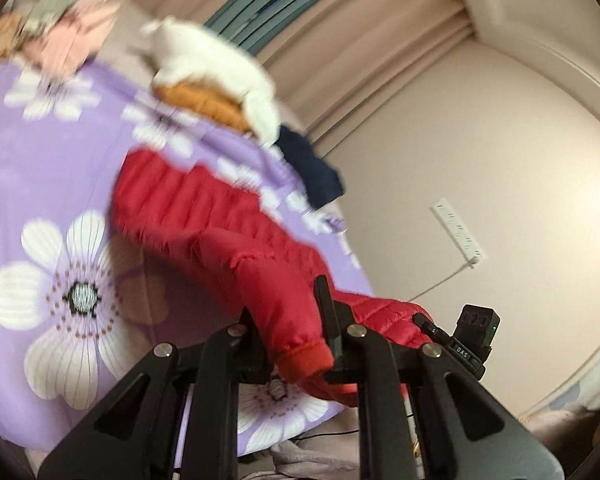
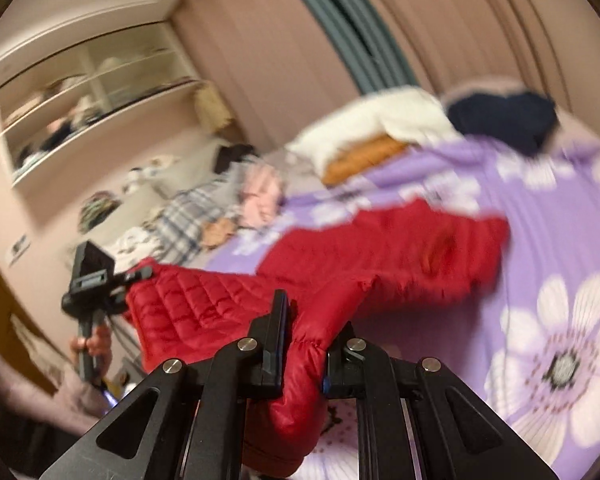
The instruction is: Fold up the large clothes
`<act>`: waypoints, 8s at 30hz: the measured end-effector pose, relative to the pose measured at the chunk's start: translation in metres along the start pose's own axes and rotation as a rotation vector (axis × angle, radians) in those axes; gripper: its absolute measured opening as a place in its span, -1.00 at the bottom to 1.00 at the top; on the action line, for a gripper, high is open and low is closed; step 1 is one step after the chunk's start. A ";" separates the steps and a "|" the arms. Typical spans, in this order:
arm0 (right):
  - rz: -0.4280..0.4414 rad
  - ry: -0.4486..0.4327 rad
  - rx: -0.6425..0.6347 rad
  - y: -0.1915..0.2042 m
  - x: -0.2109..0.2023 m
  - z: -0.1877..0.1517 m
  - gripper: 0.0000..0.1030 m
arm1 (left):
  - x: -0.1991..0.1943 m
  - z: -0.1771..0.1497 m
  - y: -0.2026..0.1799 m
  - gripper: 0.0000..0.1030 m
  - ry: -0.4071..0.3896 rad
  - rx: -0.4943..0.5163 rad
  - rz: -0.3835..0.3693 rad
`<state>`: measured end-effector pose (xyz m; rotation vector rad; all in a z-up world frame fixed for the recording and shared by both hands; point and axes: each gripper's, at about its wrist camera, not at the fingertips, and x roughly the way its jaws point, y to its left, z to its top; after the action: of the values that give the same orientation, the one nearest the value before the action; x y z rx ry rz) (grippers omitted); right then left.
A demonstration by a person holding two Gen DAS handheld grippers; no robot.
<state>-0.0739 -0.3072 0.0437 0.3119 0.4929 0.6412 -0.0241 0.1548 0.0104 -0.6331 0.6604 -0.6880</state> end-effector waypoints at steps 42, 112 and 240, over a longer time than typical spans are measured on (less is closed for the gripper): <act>-0.273 0.093 0.553 -0.192 0.136 0.033 -0.69 | 0.209 0.115 0.154 -0.41 0.113 -0.299 0.319; -0.546 0.295 0.059 -0.098 0.118 -0.055 0.27 | 0.185 -0.052 0.084 0.14 0.314 0.139 0.685; -0.335 0.287 -0.102 -0.029 0.251 -0.017 -0.07 | 0.144 -0.015 0.181 0.66 0.159 -0.486 0.368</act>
<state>0.1053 -0.1677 -0.0684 0.0365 0.7656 0.3822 0.1162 0.1550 -0.1746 -0.8784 1.0763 -0.2312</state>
